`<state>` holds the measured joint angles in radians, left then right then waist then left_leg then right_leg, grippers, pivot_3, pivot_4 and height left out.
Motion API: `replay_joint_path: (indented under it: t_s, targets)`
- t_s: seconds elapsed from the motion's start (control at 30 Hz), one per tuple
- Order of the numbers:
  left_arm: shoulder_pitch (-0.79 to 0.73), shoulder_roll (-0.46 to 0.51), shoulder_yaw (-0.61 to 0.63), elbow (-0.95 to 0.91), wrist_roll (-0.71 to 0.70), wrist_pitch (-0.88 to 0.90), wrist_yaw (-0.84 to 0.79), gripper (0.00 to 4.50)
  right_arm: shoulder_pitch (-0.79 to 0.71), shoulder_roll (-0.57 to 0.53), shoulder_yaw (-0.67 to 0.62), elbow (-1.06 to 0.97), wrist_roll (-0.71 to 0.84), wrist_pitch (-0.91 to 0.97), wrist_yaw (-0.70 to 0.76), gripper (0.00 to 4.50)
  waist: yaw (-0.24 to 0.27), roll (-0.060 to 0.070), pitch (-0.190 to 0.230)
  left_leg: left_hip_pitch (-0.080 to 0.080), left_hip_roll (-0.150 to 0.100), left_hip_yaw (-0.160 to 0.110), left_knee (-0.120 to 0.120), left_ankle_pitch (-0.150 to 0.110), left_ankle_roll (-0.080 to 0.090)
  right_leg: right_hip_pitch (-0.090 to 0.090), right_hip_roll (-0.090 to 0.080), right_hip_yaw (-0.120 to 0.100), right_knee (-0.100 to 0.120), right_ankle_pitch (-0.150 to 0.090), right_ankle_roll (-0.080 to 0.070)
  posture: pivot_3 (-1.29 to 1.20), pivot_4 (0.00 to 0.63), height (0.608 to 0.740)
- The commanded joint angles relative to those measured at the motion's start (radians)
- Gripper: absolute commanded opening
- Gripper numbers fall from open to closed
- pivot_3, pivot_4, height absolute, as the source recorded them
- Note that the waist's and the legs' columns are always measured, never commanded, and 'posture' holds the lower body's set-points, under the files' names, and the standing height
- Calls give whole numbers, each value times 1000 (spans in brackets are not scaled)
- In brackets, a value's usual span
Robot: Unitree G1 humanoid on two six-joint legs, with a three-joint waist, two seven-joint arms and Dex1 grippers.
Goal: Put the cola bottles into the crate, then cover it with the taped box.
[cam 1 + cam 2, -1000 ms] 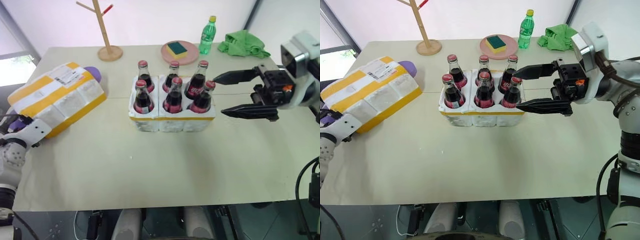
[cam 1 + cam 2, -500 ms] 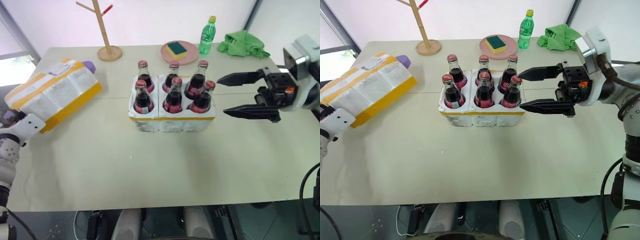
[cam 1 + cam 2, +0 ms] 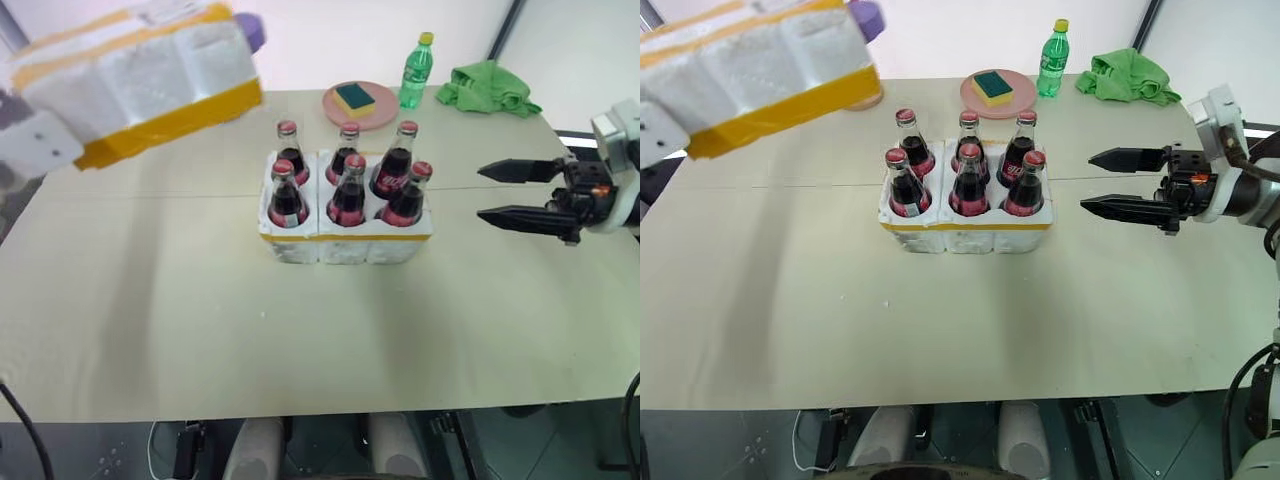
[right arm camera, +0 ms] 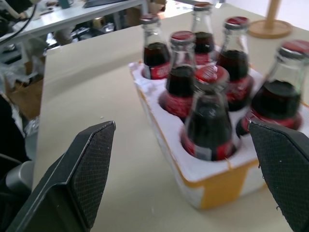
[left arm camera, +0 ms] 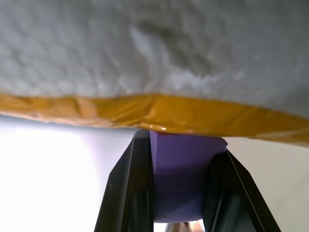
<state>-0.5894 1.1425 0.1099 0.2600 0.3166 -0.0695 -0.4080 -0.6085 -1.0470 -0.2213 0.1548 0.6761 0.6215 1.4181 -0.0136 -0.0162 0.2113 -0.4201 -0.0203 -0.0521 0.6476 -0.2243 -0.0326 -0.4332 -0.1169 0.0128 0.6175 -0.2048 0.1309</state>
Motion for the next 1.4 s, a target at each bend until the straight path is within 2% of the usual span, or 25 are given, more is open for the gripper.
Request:
replay_joint_path:
  t_s: [0.03, 0.23, 0.37, 0.6, 0.77, 0.87, 1.03, 1.23, 1.4]
  targets:
    - [-123, -20, -30, -93, -21, 9, -63, 601, 13, -22, -49, 19, -12, -29, -1, 4500, 0, 0, 0, 0, 0, 0, 1, 0, 0, 0, 0, 0, 0, 0, 0, 0, 150, 740]
    - [-311, -123, -127, -156, -4, 24, -150, 601, 49, -14, -68, 57, -29, -42, -15, 4500, -5, 0, 0, 1, 0, 0, 2, 0, 0, 1, 0, 0, 1, 0, 1, 0, 150, 740]
    - [-334, -193, -183, -240, 1, 39, -213, 601, 61, -10, -74, 69, -33, -49, -15, 4500, -5, 0, 0, 1, 0, 0, 2, 0, 0, 2, 0, 1, 1, 0, 1, 0, 150, 740]
    - [-262, -280, -239, -381, 41, 97, -257, 601, 76, 21, -69, 36, -24, -48, -36, 4500, -7, 0, 0, 1, 0, 0, 2, 0, 0, 2, 1, 1, 1, 0, 1, 0, 150, 740]
    - [-227, -259, -276, -461, 180, 137, -269, 601, 76, 46, -64, 20, -19, -43, -52, 4500, -4, 0, 0, 2, 0, -1, 2, 0, 0, 3, 1, 1, 1, 0, 1, 0, 150, 740]
    - [-208, -252, -275, -498, 218, 132, -278, 601, 74, 55, -65, 14, -17, -38, -57, 4500, -3, 0, 0, 1, 0, -1, 2, 0, 0, 3, 1, 1, 1, 0, 2, 0, 150, 740]
    - [-159, -297, -286, -550, 283, 148, -259, 601, 57, 79, -52, 26, -20, -41, -68, 4500, -2, 0, 0, 3, 0, -1, 2, 0, 0, 4, 1, 1, 0, 0, 2, 0, 150, 740]
    - [-66, -361, -279, -614, 300, 247, -299, 601, 47, 93, -41, 34, -28, -47, -70, 4500, -4, 0, 0, 3, 0, -1, 2, 0, 0, 5, 1, 1, 0, 0, 2, 0, 150, 740]
    - [-22, -367, -294, -635, 342, 276, -316, 601, 38, 97, -33, 43, -34, -49, -67, 4500, -3, 0, 0, 4, 0, -2, 2, 0, 0, 5, 2, 1, 0, 0, 2, 0, 150, 740]
